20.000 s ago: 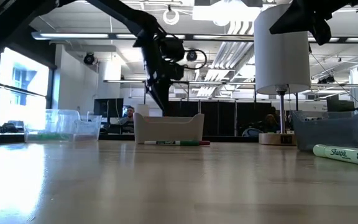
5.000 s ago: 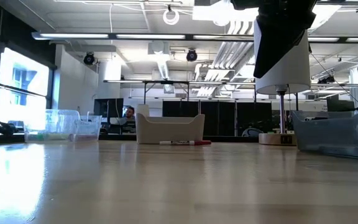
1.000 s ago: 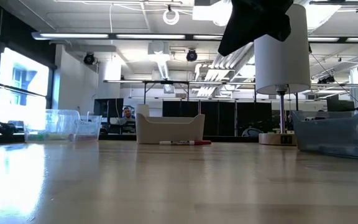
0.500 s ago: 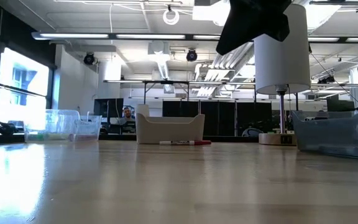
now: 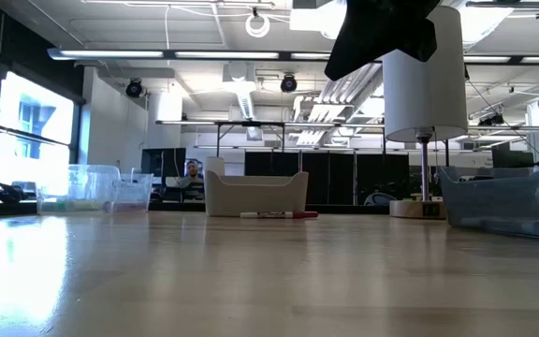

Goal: Pick & Place Markers
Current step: Put the green marker into the black bin

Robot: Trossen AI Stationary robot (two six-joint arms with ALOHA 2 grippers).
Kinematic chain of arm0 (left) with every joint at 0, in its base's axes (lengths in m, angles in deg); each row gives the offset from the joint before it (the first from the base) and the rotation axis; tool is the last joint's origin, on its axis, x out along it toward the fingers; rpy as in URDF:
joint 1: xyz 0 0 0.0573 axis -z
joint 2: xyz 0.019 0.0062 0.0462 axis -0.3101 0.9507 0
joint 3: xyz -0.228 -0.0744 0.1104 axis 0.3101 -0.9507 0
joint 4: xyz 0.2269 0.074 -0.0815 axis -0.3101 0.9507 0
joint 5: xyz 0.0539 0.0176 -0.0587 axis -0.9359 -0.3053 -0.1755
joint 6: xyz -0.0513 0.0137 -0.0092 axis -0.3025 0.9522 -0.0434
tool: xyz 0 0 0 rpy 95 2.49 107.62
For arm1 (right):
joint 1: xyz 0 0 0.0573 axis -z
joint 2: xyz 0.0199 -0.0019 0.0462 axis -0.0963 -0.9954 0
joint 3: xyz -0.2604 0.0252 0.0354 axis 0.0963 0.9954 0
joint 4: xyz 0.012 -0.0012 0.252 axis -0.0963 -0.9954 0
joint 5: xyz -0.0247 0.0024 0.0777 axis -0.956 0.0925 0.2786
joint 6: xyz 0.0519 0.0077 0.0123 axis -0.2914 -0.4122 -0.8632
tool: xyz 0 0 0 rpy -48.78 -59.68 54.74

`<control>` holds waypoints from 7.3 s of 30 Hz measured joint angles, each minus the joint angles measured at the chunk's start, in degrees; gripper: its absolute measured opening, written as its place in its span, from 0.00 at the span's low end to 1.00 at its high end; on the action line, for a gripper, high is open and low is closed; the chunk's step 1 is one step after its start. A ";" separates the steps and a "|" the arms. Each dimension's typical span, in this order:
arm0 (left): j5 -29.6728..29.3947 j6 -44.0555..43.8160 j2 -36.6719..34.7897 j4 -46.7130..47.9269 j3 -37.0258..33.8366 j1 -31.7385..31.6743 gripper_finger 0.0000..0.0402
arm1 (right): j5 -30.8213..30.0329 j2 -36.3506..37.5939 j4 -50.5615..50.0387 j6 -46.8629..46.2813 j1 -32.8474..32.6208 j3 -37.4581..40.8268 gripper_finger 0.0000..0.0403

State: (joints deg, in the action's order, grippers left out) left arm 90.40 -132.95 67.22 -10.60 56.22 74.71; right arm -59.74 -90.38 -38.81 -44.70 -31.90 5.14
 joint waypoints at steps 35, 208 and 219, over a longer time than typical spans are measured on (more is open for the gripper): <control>-32.98 27.89 -17.44 6.17 7.81 -16.34 0.04 | 5.69 0.00 14.38 4.65 -0.42 0.04 0.17; 10.36 80.06 -10.21 -53.19 7.26 -57.55 0.06 | -7.52 14.72 18.54 -2.79 3.07 0.07 0.28; 11.50 80.00 -11.35 -56.82 7.22 -58.10 0.05 | -10.90 15.30 13.87 -3.62 3.93 0.07 0.29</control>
State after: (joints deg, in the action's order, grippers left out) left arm 101.91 -52.94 55.87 -67.43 63.44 16.61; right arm -70.64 -75.08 -24.94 -48.32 -27.97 5.21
